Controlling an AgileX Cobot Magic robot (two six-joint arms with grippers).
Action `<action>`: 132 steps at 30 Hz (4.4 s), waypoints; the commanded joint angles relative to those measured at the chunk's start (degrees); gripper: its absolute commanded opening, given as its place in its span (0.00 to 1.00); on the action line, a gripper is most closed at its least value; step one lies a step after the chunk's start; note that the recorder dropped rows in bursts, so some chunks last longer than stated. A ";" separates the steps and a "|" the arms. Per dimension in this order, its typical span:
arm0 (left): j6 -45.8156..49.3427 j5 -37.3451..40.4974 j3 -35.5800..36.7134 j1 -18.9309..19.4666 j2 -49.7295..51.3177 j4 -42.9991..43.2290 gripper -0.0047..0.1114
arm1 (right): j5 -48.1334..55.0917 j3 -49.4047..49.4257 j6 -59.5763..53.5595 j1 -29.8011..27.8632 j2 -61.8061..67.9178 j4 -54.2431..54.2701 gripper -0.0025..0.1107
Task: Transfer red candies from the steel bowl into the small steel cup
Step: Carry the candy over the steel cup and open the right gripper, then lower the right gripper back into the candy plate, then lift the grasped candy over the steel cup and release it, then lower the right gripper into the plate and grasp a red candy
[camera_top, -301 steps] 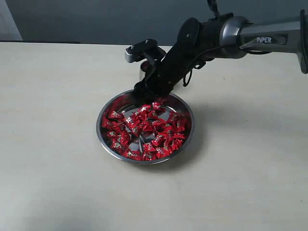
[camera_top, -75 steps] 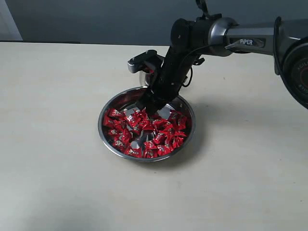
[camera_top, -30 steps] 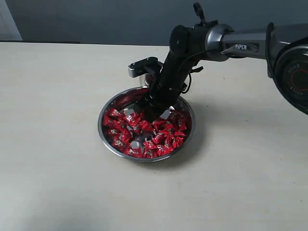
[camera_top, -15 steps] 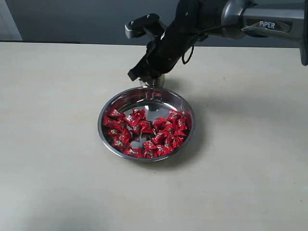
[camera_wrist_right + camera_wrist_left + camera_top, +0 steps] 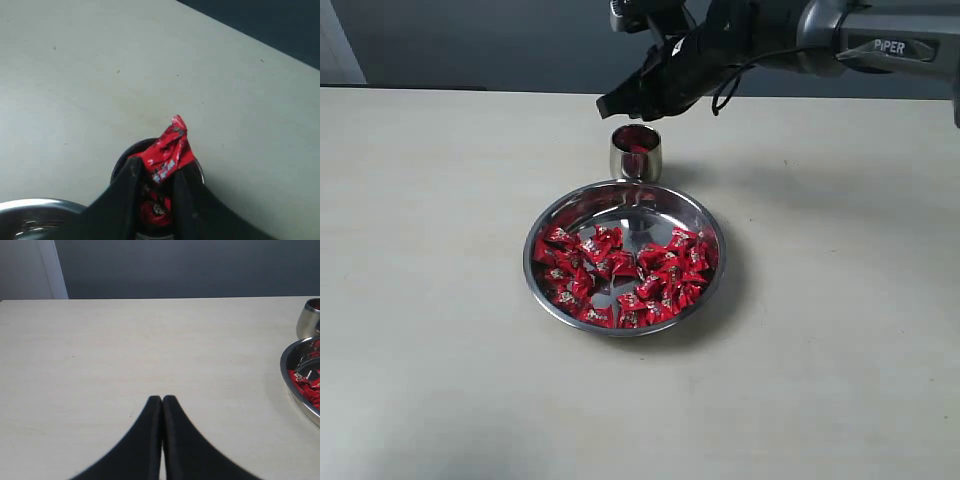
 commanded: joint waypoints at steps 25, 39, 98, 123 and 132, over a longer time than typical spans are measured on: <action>-0.13 -0.24 0.17 -0.29 -0.39 0.04 0.04 | 31.73 -0.14 -11.42 1.35 0.72 9.72 0.37; -0.13 -0.24 0.17 -0.29 -0.39 0.04 0.04 | 40.50 -0.14 -10.07 1.98 4.68 4.21 0.37; -0.13 -0.24 0.17 -0.29 -0.39 0.04 0.04 | -1.78 -0.14 -9.12 1.34 -1.29 1.43 0.02; -0.13 -0.24 0.17 -0.29 -0.39 0.04 0.04 | 29.97 -0.14 -10.51 0.61 1.65 9.71 0.36; -0.13 -0.24 0.17 -0.29 -0.39 0.04 0.04 | 33.69 -0.14 -10.39 2.97 6.27 11.27 0.36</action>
